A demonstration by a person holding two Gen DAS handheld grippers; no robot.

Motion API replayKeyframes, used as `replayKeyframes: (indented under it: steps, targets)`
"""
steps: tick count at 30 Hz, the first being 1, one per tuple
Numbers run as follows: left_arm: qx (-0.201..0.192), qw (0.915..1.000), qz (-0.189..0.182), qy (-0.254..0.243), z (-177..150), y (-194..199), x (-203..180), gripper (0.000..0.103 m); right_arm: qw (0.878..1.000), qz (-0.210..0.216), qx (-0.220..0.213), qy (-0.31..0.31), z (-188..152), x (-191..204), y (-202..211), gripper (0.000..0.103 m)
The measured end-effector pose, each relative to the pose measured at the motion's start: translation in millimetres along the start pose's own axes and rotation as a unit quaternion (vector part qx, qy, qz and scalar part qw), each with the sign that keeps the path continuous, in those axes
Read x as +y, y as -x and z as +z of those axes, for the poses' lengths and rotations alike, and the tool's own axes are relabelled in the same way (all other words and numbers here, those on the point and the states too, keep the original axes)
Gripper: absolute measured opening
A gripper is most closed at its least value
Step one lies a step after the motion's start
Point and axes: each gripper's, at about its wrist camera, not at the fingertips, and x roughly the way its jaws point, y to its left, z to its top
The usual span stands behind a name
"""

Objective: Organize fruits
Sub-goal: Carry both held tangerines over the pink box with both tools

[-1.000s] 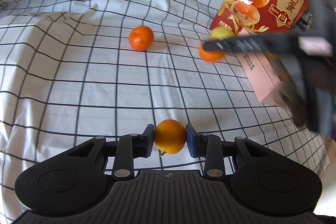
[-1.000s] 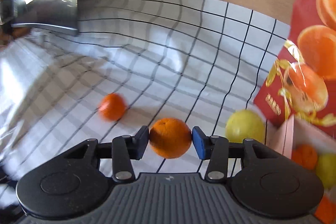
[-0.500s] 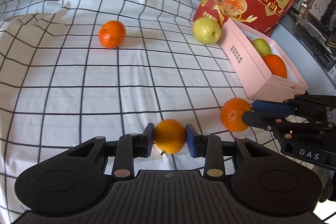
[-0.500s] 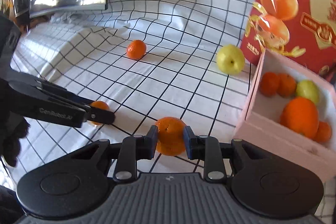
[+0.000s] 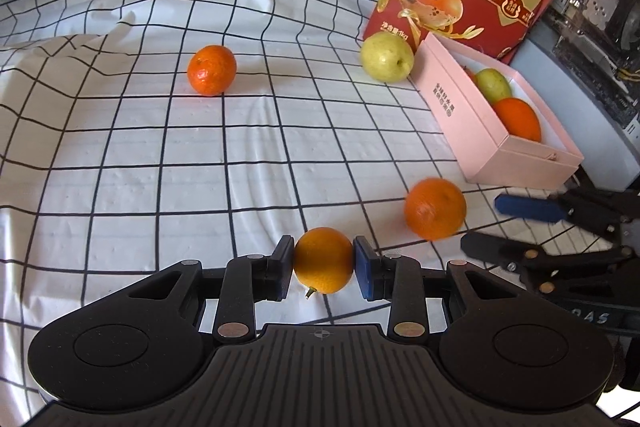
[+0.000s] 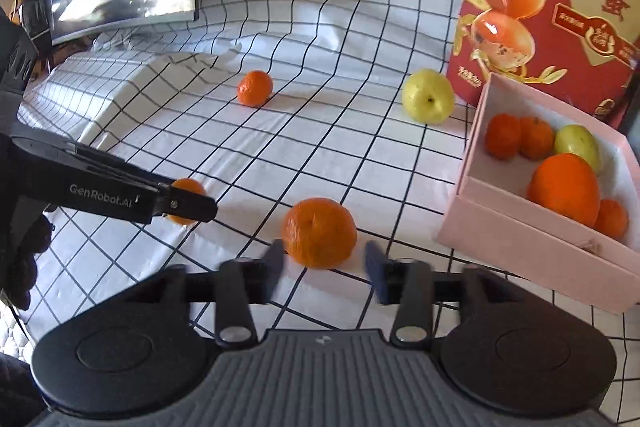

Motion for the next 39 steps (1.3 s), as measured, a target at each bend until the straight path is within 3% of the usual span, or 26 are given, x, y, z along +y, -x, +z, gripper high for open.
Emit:
replayKeyframes:
  steps: [9, 18, 23, 39]
  targets:
    - [0.0, 0.9999, 0.01, -0.012, 1, 6, -6, 0.037, 1.0, 0.001, -0.018, -0.025, 18, 0, -16, 0.058]
    - [0.0, 0.9995, 0.013, -0.029, -1, 12, -16, 0.037, 0.999, 0.004, 0.03, -0.02, 16, -1, -56, 0.06]
    - [0.006, 0.9994, 0.004, -0.033, -3, 9, -20, 0.037, 1.0, 0.003, 0.023, -0.012, 13, 1, -49, 0.049]
    - [0.049, 0.9942, -0.05, -0.082, -13, -15, -60, 0.037, 0.998, -0.029, 0.025, -0.039, -17, -21, 9, 0.049]
